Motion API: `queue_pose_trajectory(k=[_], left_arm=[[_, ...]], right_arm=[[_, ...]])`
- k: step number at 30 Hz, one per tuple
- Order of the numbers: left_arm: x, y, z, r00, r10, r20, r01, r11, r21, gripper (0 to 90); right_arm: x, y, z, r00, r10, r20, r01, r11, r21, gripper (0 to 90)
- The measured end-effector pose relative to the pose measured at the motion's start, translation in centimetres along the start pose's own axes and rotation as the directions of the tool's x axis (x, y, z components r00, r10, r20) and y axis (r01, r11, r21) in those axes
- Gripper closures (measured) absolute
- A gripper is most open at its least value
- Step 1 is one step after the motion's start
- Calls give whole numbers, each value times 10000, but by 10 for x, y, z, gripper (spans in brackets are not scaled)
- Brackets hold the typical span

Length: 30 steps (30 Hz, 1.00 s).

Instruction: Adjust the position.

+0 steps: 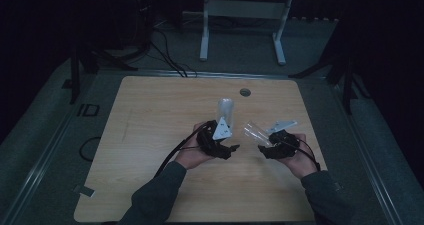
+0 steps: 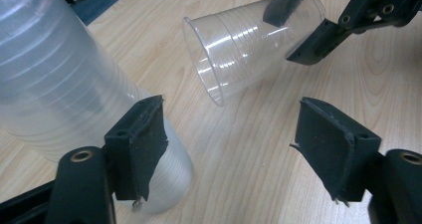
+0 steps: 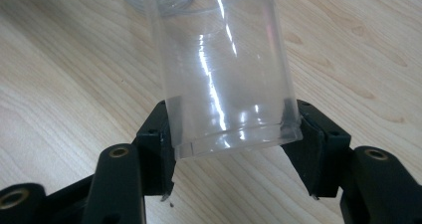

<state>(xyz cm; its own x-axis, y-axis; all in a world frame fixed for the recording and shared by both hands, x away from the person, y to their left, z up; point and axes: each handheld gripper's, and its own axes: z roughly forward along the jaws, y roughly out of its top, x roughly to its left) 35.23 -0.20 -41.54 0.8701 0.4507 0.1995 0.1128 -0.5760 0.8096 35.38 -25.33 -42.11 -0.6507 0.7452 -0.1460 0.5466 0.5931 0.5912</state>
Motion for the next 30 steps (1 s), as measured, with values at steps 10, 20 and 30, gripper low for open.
queue_pose_trajectory(k=[10,20,30], left_arm=[[-3,0,3,9998,-220,28,220,9996,-175,304],[-3,1,3,9984,-543,183,549,9978,-361,312],[-4,2,4,9967,-792,186,799,9959,-416,316]], right_arm=[[0,-8,0,9953,956,154,-943,9930,-706,420],[4,-14,2,9854,1690,180,-1650,9768,-1367,419],[12,-17,6,9798,1917,569,-1784,9666,-1843,419]])
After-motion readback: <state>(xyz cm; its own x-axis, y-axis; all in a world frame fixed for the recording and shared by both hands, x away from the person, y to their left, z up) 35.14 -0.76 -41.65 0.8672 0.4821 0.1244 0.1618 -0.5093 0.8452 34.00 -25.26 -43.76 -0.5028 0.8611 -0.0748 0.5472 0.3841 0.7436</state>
